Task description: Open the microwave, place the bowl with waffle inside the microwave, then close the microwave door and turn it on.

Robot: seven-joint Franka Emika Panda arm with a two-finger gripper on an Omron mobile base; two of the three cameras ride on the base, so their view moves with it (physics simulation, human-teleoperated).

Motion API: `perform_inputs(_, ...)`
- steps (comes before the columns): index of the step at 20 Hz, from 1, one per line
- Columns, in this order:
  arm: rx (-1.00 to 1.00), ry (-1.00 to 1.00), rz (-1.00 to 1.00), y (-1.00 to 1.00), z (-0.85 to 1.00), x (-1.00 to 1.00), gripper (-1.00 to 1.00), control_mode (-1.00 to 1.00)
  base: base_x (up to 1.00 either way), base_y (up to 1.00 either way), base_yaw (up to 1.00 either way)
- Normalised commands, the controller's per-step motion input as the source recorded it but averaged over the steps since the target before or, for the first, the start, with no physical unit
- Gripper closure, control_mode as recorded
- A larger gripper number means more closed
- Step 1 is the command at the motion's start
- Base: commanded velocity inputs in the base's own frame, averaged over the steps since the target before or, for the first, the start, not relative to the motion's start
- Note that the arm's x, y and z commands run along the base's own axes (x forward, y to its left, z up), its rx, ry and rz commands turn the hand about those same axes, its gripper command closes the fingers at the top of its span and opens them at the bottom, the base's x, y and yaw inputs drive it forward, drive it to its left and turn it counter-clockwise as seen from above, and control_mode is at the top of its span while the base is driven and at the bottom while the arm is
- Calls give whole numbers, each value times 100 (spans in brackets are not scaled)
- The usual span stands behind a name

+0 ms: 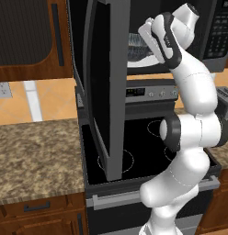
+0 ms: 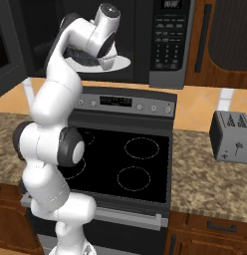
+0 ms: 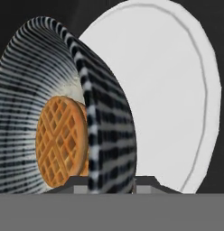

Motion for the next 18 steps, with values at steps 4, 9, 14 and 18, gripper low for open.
perform_inputs(4, 0, 0, -9, 9, -44, 58, 100, -100, 0, 0, 0)
perform_inputs(9, 0, 2, -1, 0, -13, 8, -100, -100, 0, 0, 0)
perform_inputs(14, 0, -3, 0, 0, -34, -1, -100, -100, 0, 0, 0)
perform_inputs(18, 0, -26, 0, 0, 1, -35, -100, -100, 0, 0, 0)
